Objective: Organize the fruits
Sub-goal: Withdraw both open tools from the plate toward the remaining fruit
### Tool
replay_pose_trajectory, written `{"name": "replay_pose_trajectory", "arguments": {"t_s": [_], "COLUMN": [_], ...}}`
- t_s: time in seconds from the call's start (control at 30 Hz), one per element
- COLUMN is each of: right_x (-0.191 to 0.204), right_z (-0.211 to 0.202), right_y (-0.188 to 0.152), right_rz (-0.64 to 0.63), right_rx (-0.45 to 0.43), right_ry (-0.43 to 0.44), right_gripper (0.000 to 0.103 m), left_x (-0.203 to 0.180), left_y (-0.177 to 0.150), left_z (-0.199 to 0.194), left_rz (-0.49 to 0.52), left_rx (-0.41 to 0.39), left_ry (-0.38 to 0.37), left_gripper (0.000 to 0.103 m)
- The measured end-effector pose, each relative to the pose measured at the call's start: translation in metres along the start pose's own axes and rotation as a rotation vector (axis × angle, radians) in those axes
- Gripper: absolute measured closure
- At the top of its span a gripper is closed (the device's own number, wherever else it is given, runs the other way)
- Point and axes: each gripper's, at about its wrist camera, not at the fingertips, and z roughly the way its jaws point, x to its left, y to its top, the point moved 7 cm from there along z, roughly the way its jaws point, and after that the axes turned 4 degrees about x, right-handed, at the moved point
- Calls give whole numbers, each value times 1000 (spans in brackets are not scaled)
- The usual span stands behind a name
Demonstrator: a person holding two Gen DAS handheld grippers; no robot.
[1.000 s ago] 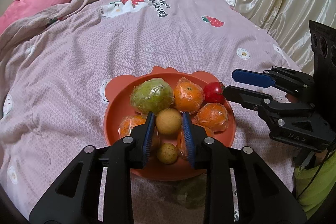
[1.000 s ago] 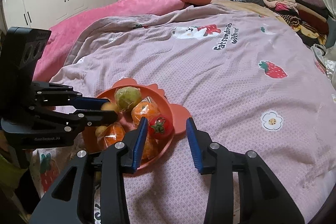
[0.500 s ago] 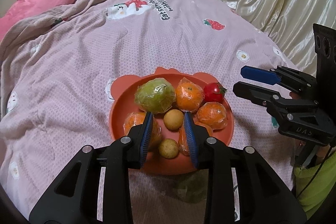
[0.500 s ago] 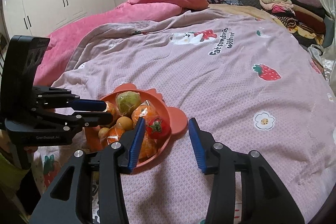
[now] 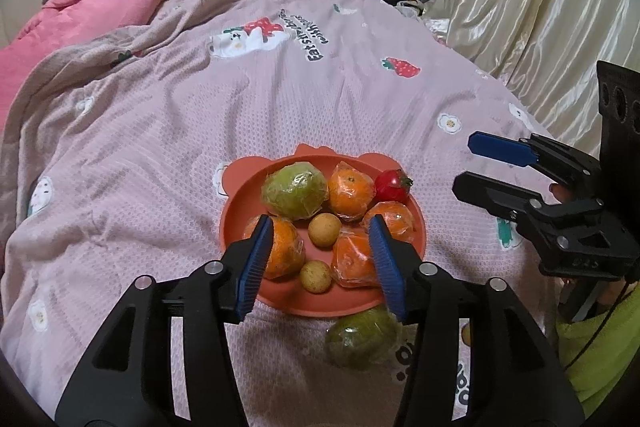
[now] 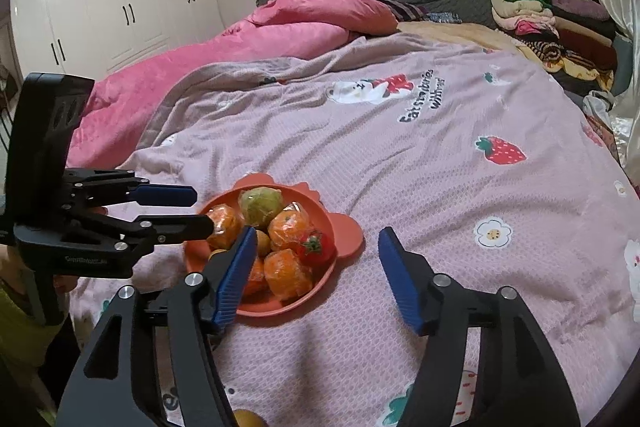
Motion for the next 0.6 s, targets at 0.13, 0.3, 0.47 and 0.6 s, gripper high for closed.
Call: {"name": "replay_pose_trajectory", "arguments": {"t_s": [0.13,0.3,0.47,0.6], "right_x": [9,17,19,19], "right_z": [-11,-25,-34,-41], "right_y": [2,2,0,-4], "right_rz": [-19,-32,-29,-21], "right_rx": [-23,-53,-68,-77], "right_ry": [-1,-1,-4,-6], "right_gripper": [32,26,23,21], "left_x": [-4,-7,-8,-8], "left_y": [-1,-3,-4,-5], "left_z": [-8,-16,-24,-29], "left_rz": [4,4,-2,-6], "left_rx": [-14,-27,-41,-47], "left_ry": [2,4,10,12], "left_gripper": [56,51,46,40]}}
